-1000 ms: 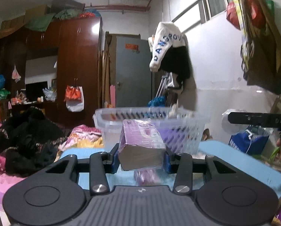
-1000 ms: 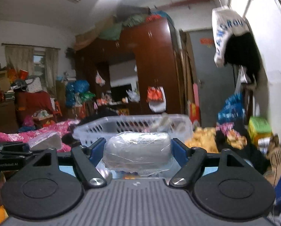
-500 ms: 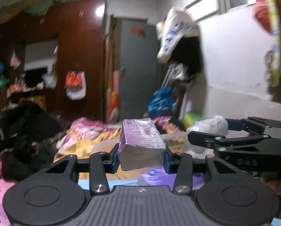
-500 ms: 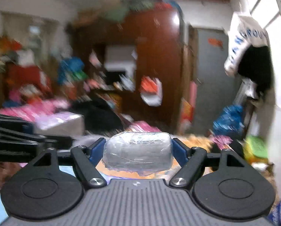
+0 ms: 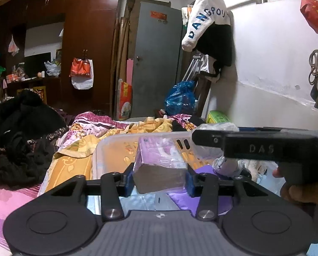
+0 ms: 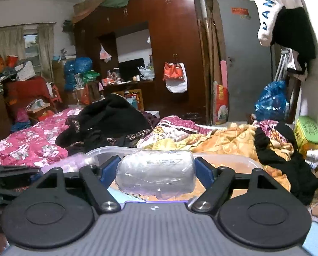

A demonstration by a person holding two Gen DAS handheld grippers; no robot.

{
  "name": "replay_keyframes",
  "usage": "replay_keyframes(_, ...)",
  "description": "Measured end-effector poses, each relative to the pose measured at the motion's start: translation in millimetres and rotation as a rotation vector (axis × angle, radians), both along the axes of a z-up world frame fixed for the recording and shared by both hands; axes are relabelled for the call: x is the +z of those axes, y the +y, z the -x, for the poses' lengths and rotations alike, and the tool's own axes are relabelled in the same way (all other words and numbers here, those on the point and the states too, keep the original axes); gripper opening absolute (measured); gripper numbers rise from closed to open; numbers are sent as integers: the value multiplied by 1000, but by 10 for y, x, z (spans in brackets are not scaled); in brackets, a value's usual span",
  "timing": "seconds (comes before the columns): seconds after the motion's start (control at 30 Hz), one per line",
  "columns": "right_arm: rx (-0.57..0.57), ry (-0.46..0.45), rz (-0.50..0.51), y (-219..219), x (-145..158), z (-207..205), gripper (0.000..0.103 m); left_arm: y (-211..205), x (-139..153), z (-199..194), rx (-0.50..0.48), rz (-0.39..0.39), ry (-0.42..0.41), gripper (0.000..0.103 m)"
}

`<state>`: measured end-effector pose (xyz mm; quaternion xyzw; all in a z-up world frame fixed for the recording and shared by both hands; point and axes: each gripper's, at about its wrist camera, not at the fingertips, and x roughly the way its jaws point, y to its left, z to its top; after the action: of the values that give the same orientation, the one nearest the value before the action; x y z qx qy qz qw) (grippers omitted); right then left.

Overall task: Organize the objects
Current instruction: 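Carry both items over the basket and open both tools to drop them, then grasp another purple packet with the left tool while the right grasps the orange bottle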

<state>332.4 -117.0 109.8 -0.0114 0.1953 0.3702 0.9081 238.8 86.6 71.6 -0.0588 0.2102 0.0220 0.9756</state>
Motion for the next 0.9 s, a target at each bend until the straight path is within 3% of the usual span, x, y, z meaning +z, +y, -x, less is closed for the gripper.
replay_keyframes(0.03,-9,-2,-13,-35,24,18,95,-34,12,24,6,-9,-7,76)
replay_keyframes(0.07,-20,-6,-24,-82,56,36,102,-50,21,54,10,-19,-20,81)
replay_keyframes(0.17,-11,14,-47,-228,102,204,103,-117,54,254,-2,-30,-87,81)
replay_keyframes(0.27,14,11,-20,-417,20,515,103,-159,32,600,-52,7,-143,84)
replay_keyframes(0.33,32,-13,-24,-666,-122,796,103,-203,-77,841,-67,8,-140,88)
replay_keyframes(0.43,39,43,-84,-1103,-473,1191,103,-302,-348,1193,-65,-37,-147,88)
replay_keyframes(0.53,7,42,-146,-1468,-824,1613,103,-349,-651,1415,-10,-69,-155,88)
replay_keyframes(0.67,-45,52,-139,-1603,-1100,1847,103,-428,-790,1282,-6,-83,-81,88)
replay_keyframes(0.9,-7,27,-113,-1582,-1279,1923,100,-588,-943,1027,-1,-87,-30,88)
